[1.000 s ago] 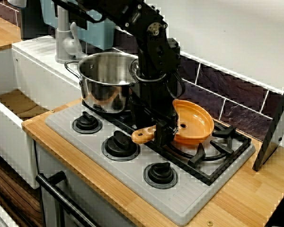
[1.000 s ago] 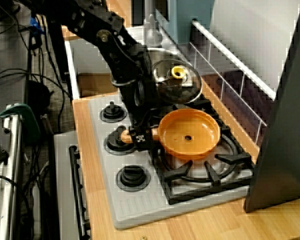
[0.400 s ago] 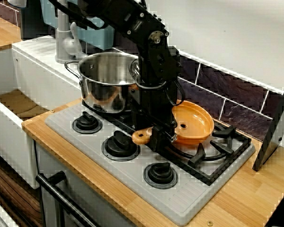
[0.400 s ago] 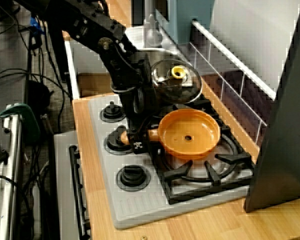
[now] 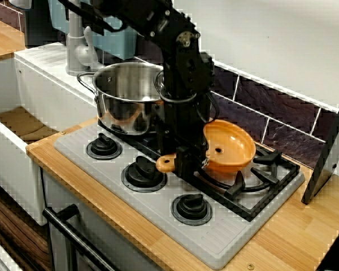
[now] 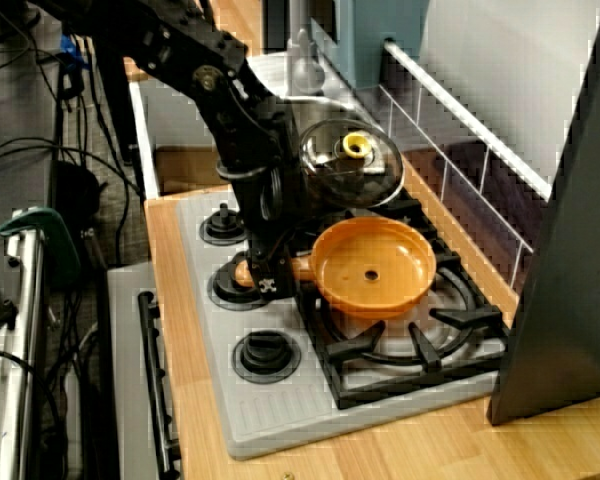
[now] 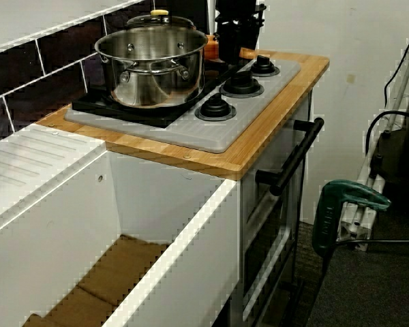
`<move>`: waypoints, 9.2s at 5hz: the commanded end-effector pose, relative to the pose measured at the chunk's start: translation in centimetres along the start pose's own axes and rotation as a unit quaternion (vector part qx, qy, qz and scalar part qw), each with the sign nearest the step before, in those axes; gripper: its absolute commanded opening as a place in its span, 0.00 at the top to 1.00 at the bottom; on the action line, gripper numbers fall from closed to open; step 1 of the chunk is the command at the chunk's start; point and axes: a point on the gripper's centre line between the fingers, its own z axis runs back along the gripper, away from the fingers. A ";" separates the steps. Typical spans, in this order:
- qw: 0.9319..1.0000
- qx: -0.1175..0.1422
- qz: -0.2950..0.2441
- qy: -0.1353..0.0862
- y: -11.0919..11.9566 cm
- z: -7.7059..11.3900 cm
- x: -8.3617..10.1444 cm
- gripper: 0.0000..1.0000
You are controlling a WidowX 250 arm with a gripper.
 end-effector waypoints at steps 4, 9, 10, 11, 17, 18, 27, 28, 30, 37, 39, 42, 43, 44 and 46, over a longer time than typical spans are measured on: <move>0.999 -0.036 -0.021 -0.032 -0.8 3.7 0.8 1.00; 0.996 -0.069 -0.027 -0.047 -0.4 7.6 1.3 1.00; 0.995 -0.077 -0.025 -0.052 0.0 9.0 1.4 1.00; 0.995 -0.082 -0.018 -0.058 0.7 10.0 1.3 1.00; 0.990 -0.087 0.071 -0.082 9.3 14.1 1.5 1.00; 0.988 -0.094 0.092 -0.078 11.4 14.3 1.1 1.00; 0.986 -0.043 0.140 -0.078 16.4 8.3 -0.8 1.00; 0.987 -0.042 0.136 -0.075 16.2 8.1 -0.8 1.00; 0.988 -0.039 0.131 -0.072 15.6 7.7 -1.1 1.00; 0.989 -0.028 0.133 -0.058 15.4 7.3 -1.3 0.00; 0.988 -0.037 0.138 -0.056 15.7 7.8 -0.9 0.00; 0.991 -0.055 0.098 -0.068 13.8 9.3 -0.6 0.00; 0.993 -0.053 0.070 -0.076 12.3 10.0 -0.4 0.00; 0.995 -0.051 0.050 -0.075 10.9 10.5 -0.2 0.00; 0.995 -0.052 0.041 -0.076 10.0 10.8 0.7 0.00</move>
